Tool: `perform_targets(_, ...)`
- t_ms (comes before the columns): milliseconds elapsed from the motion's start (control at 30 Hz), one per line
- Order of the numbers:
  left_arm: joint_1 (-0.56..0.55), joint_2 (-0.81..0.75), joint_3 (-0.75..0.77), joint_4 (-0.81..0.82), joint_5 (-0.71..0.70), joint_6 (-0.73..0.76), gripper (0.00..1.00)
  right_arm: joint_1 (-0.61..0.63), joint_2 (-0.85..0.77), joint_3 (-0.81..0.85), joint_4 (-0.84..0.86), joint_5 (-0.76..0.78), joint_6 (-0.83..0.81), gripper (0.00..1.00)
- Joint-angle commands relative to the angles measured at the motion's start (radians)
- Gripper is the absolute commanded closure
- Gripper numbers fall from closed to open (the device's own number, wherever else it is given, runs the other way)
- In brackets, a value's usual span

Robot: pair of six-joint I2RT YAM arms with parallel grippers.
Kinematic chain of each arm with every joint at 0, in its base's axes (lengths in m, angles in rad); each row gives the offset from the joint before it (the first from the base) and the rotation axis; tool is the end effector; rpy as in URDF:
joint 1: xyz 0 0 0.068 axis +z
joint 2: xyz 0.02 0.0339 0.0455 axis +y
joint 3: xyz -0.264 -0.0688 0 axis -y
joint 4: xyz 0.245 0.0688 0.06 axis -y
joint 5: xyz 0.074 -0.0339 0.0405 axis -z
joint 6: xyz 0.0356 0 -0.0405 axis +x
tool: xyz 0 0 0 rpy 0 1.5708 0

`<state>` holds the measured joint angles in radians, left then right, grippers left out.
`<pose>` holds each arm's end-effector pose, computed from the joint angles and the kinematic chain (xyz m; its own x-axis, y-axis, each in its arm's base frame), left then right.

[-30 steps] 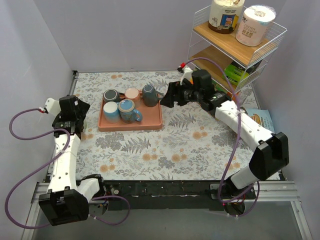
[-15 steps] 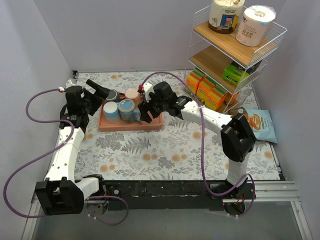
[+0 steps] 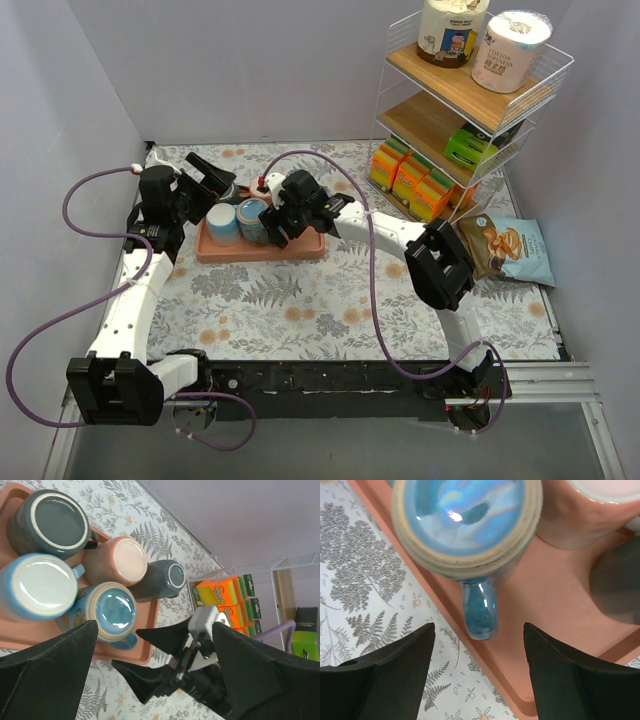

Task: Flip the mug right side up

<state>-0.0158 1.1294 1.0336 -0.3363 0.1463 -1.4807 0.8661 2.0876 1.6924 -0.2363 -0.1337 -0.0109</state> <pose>0.2559 -0.0092 0.3427 -0.1851 -0.9825 -0.0209 -0.4037 0.0954 -0.9099 0.3124 0.3747 0.2396 -0.3734 -0.4558 -0.8080 -0.8288 0.5551 0.0699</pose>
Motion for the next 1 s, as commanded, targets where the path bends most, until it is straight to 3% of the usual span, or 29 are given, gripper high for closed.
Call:
perform_targets(0,-0.019,-0.022,0.045,-0.006,0.009,0.01,0.02,0.01,0.017,0.018,0.055,0.081,0.003,0.22)
perform_targets(633,-0.036,0.012,0.103,-0.017,-0.024,0.013,0.02,0.053,0.054,0.022,0.161,0.095,-0.041,0.36)
perform_targets(733,-0.039,0.012,0.103,-0.02,-0.03,0.01,0.02,0.053,0.065,0.03,0.157,0.095,-0.041,0.48)
perform_targets(767,-0.041,0.012,0.103,-0.021,-0.031,0.011,0.02,0.053,0.066,0.032,0.157,0.094,-0.041,0.58)
perform_targets(967,-0.042,0.007,0.094,-0.027,-0.037,0.008,0.02,0.053,0.057,0.013,0.143,0.123,-0.066,0.87)
